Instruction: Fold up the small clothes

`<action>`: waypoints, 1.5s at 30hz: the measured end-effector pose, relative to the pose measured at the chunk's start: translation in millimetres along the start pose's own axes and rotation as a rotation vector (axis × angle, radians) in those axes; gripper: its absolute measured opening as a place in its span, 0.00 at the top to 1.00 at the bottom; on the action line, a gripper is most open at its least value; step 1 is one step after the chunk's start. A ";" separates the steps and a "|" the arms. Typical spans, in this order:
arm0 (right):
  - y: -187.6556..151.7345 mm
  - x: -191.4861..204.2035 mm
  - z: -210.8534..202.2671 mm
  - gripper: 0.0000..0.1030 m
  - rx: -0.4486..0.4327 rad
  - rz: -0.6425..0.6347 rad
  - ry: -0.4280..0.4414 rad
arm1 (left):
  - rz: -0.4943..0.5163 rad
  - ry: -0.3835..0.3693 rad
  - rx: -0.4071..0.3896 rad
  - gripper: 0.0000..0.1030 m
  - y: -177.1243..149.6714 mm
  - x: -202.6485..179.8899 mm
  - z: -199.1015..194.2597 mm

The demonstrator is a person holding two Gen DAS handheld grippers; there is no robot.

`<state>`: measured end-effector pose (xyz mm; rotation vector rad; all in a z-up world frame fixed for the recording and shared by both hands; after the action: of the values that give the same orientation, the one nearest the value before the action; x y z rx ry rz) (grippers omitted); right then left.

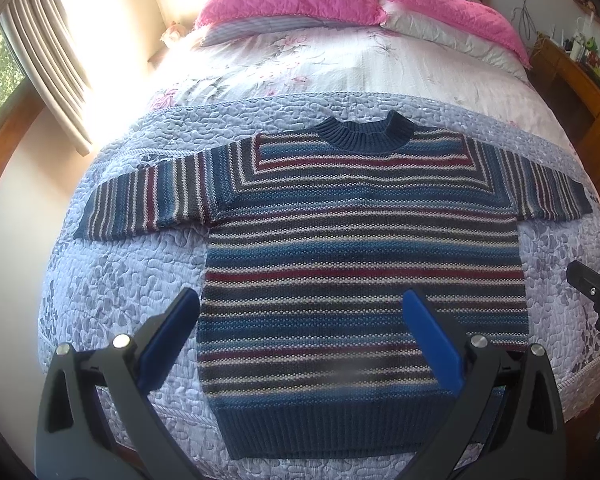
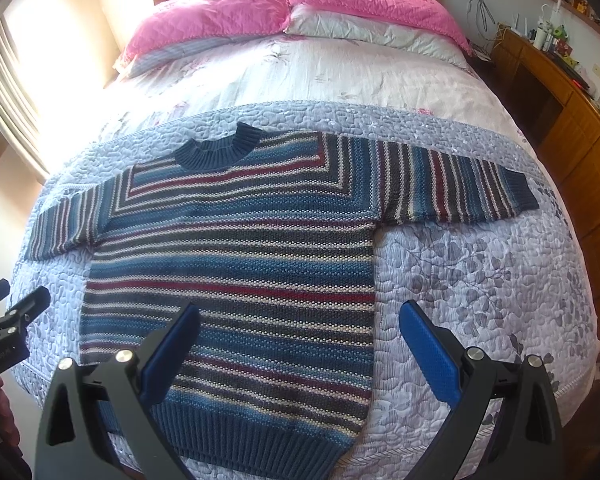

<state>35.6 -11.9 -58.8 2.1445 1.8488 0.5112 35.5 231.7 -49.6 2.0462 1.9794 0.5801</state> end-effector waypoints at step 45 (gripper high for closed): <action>-3.3 -0.1 9.6 0.04 0.013 0.001 0.010 | 0.011 0.016 0.019 0.03 -3.4 1.3 9.7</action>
<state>36.8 -11.2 -68.9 2.1554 1.8618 0.5128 36.7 234.3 -59.6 2.0707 1.9915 0.5837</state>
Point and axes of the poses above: each gripper's, at about its wrist camera, not at the fingertips, and z roughly the way its jaws point, x to its left, y to its top, the point moved 5 cm from there along z, roughly the way its jaws point, and after that the axes turned 4 degrees about z, right-handed, at the moved point
